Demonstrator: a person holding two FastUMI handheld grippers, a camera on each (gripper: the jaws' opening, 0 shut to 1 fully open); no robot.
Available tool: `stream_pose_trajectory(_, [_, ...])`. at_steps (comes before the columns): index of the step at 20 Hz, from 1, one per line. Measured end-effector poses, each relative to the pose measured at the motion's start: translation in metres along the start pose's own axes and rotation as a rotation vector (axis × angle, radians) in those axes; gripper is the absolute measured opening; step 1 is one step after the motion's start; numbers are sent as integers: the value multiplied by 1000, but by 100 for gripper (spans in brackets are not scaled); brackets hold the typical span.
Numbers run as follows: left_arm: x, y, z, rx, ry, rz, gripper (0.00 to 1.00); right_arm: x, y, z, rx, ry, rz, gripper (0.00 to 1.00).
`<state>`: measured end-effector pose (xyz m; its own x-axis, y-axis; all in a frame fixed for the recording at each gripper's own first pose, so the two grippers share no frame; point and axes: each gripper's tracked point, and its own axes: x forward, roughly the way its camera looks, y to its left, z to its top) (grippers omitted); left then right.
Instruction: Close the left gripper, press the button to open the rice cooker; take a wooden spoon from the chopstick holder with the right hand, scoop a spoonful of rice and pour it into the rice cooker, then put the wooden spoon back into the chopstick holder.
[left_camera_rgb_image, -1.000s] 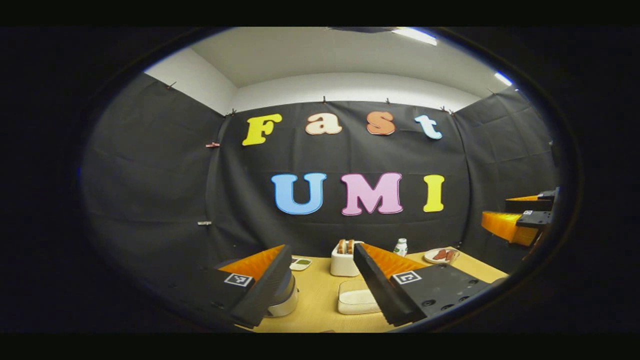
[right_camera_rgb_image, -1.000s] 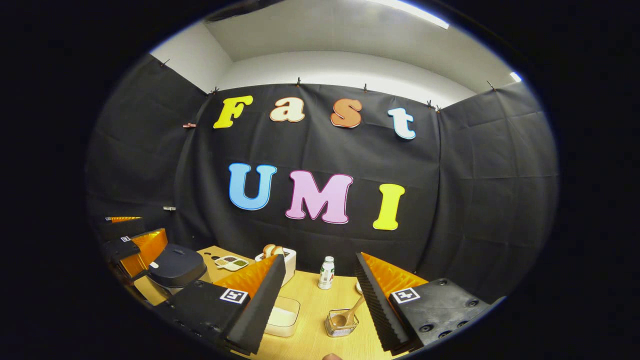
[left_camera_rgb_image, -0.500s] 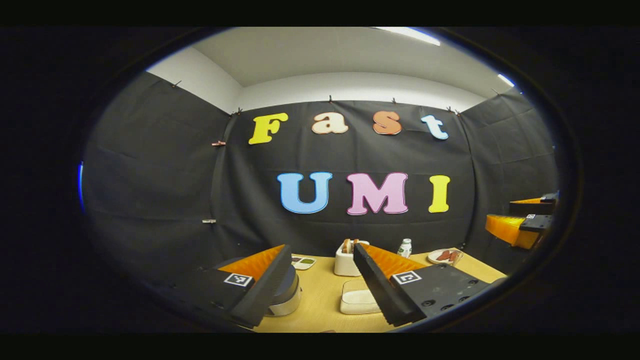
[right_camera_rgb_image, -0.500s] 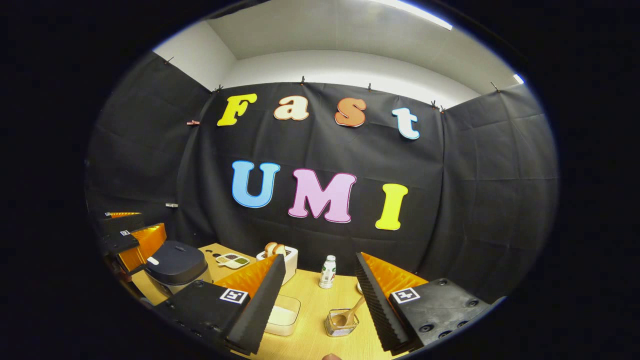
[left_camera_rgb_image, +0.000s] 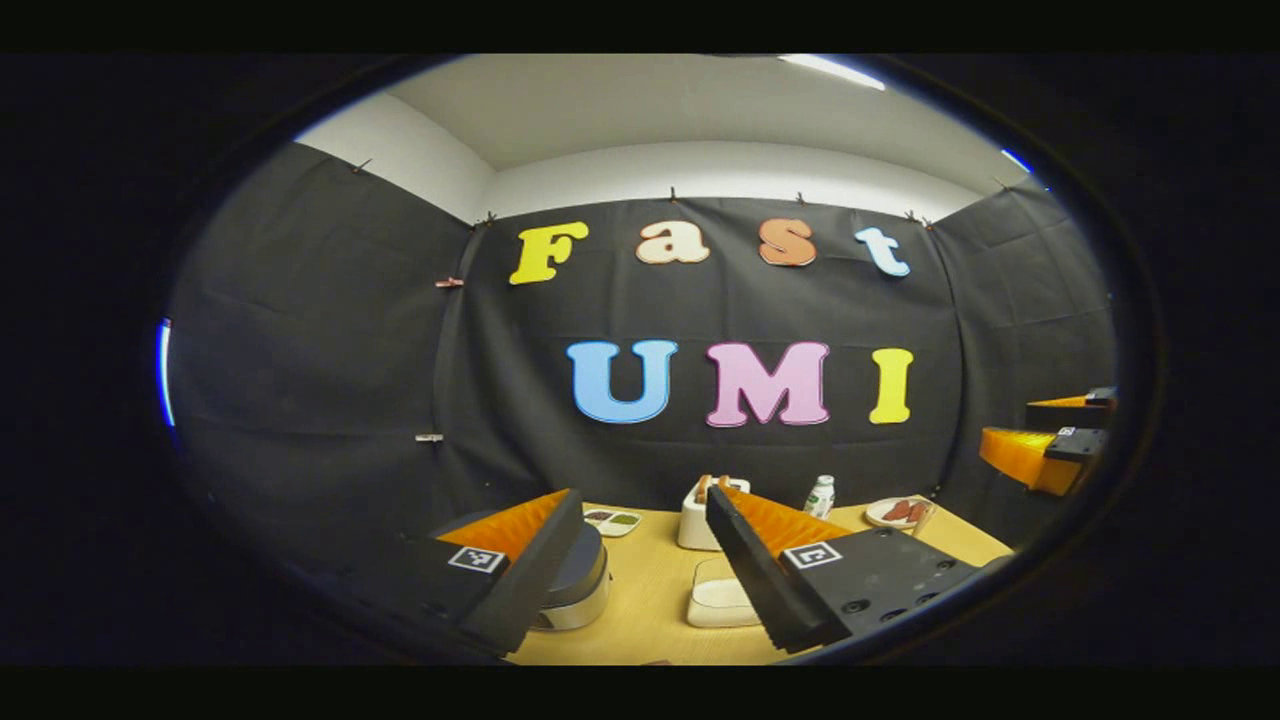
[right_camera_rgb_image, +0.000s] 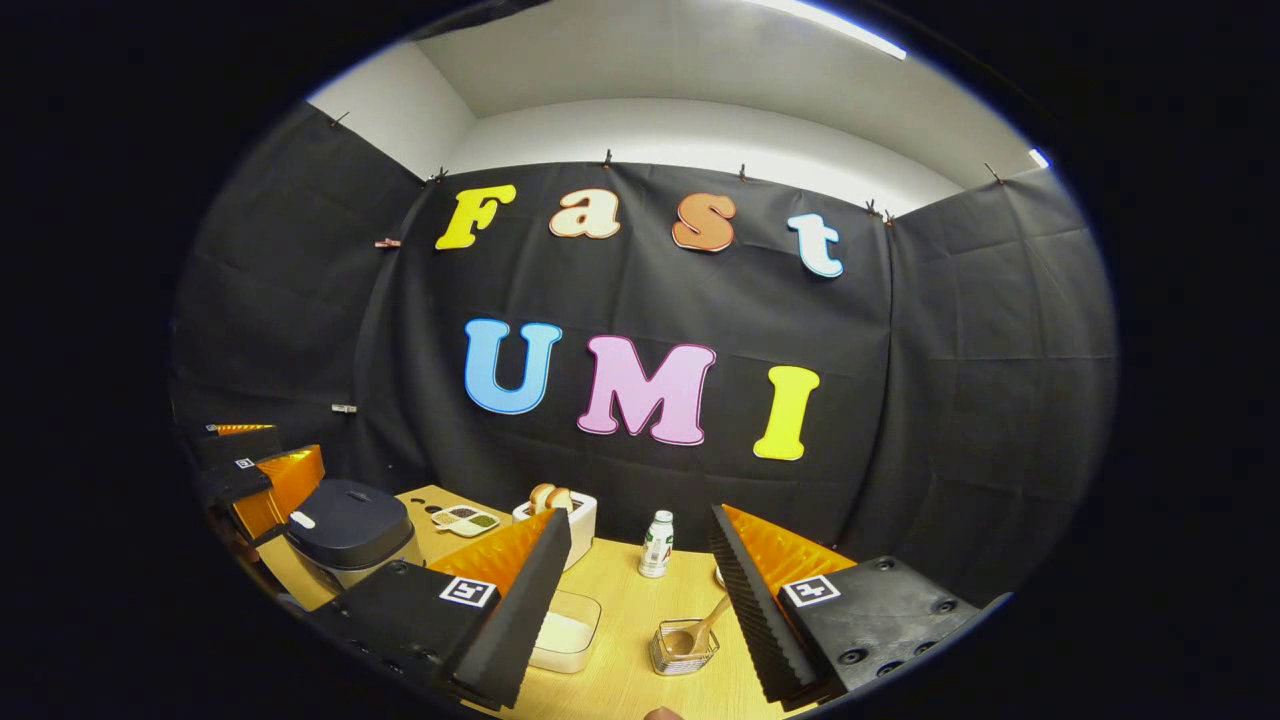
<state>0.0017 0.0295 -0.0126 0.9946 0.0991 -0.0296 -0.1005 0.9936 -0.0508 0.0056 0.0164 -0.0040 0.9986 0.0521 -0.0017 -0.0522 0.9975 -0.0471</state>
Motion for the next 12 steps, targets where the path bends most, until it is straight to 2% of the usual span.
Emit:
stream_pose_trajectory(9, [14, 19, -10, -4, 16, 43, 82, 4, 0, -4, -15, 3, 2, 88])
stream_pose_trajectory(12, [22, 25, -26, -4, 61, 47, 68, 7, -1, -6, -22, 3, -6, 88])
